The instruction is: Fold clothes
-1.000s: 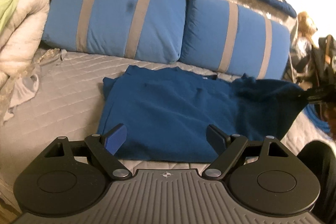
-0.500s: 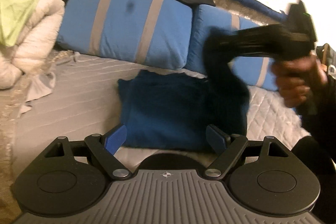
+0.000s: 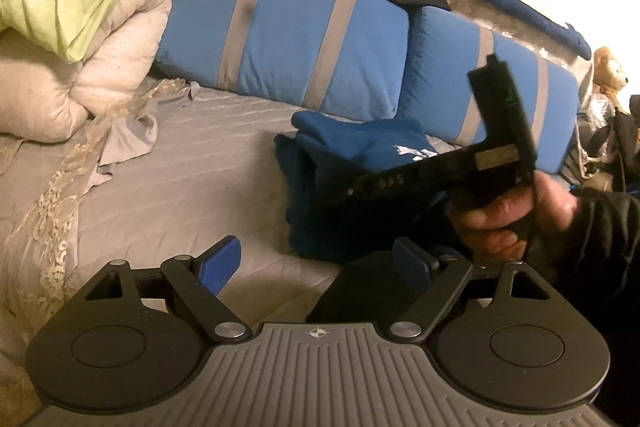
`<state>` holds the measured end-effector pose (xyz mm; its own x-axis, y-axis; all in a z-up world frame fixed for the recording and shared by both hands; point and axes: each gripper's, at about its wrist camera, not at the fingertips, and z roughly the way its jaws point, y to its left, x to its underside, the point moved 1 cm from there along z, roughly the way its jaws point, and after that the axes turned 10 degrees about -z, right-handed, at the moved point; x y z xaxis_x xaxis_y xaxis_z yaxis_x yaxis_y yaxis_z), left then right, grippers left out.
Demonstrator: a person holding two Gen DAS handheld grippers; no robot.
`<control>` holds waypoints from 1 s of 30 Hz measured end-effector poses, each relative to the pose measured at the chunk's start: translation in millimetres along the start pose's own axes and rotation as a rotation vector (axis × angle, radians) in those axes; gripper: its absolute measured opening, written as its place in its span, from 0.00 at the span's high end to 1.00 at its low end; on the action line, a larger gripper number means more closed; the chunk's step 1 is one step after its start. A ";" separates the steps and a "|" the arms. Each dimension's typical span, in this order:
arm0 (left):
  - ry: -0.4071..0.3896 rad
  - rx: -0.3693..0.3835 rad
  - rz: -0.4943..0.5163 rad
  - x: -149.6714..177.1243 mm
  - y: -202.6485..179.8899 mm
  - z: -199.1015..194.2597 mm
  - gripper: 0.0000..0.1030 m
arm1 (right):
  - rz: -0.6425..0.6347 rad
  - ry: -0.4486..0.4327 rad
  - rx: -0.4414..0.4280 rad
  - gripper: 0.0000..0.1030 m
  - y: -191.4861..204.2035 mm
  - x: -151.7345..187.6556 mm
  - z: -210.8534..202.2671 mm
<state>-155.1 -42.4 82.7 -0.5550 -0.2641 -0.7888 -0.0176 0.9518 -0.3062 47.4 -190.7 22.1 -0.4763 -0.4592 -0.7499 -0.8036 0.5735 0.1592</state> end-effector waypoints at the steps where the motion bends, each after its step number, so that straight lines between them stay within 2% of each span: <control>1: 0.003 0.000 -0.014 0.3 1.7 0.9 0.19 | -0.012 0.002 0.007 0.87 0.6 -1.3 -0.5; 3: 0.012 0.007 -0.043 0.7 4.1 1.9 0.19 | -0.027 0.023 0.017 0.86 4.4 -0.7 8.5; 5: 0.016 0.007 -0.055 -0.8 4.7 1.7 0.19 | -0.039 0.020 0.019 0.77 7.9 0.1 11.0; 6: 0.013 0.004 -0.053 -1.9 4.5 0.1 0.19 | -0.044 0.008 0.015 0.54 9.5 0.6 9.0; 7: 0.008 0.003 -0.048 -2.9 4.2 -1.8 0.19 | -0.049 -0.004 0.012 0.48 11.2 1.2 7.0; 9: 0.001 0.001 -0.041 -4.9 5.5 -3.6 0.19 | -0.075 -0.062 -0.028 0.25 15.7 1.0 -11.9; 11: 0.002 -0.004 -0.042 -6.9 8.4 -3.1 0.19 | -0.126 -0.125 0.012 0.13 18.9 1.4 -35.6; 14: 0.007 -0.005 -0.054 -11.0 11.9 -0.2 0.19 | -0.192 -0.131 0.119 0.11 15.9 6.9 -60.0; 20: 0.012 0.023 -0.083 -27.5 9.0 12.2 0.19 | -0.320 -0.022 0.313 0.05 -2.0 40.5 -73.5; 24: -0.003 0.021 -0.057 -43.8 4.2 20.0 0.19 | -0.422 0.042 0.358 0.05 -5.1 65.1 -76.8; 27: -0.012 0.018 -0.068 -57.7 5.3 26.3 0.19 | -0.490 0.064 0.455 0.04 -7.1 77.5 -80.0; 30: 0.007 0.030 -0.089 -70.7 6.1 37.0 0.19 | -0.472 0.088 0.526 0.04 -17.8 81.2 -83.6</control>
<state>-85.2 -23.7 116.9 -0.5585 -0.3459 -0.7540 -0.0422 0.9196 -0.3906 -6.8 -295.0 12.1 -0.1647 -0.7793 -0.6047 -0.6630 0.5414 -0.5170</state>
